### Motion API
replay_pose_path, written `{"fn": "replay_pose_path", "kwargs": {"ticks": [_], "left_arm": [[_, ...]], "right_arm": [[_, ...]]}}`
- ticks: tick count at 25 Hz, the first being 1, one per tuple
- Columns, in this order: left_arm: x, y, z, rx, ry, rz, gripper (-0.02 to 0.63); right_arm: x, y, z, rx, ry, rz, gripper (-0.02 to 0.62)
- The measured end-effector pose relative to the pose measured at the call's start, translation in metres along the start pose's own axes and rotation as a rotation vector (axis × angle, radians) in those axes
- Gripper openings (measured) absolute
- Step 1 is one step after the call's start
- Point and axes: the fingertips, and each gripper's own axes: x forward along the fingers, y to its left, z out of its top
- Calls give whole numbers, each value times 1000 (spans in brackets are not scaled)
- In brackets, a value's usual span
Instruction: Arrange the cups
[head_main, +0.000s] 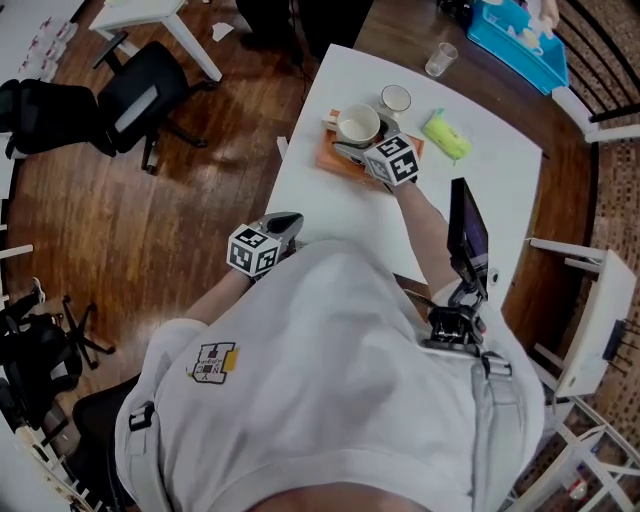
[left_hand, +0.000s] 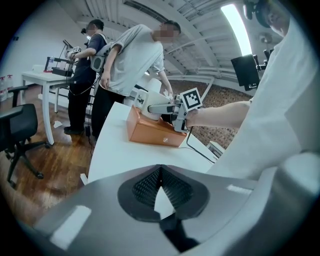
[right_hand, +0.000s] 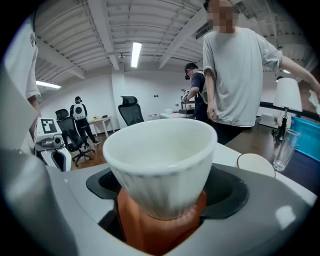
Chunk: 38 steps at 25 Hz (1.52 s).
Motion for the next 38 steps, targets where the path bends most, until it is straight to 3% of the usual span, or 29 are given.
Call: {"fn": "replay_pose_path", "kwargs": {"ticks": [6, 11, 18, 23, 29, 33, 38], "left_arm": [[4, -5, 4, 23, 25, -56, 0], [12, -12, -6, 76, 86, -165, 0], [44, -43, -19, 140, 185, -267, 0], [53, -65, -24, 140, 167, -233, 0], [53, -83, -36, 120, 151, -182, 0], [51, -84, -38, 116, 137, -138, 0], [49, -78, -38, 95, 119, -89, 0]], "right_arm": [[-56, -2, 8, 54, -83, -71, 468], [-100, 13, -2, 88, -95, -163, 445], [-156, 53, -70, 103, 3, -209, 390], [-181, 96, -145, 100, 90, -173, 312], [-199, 128, -207, 149, 140, -133, 189], [-207, 139, -231, 153, 164, -135, 39], [-204, 144, -243, 148, 187, -124, 0]]}}
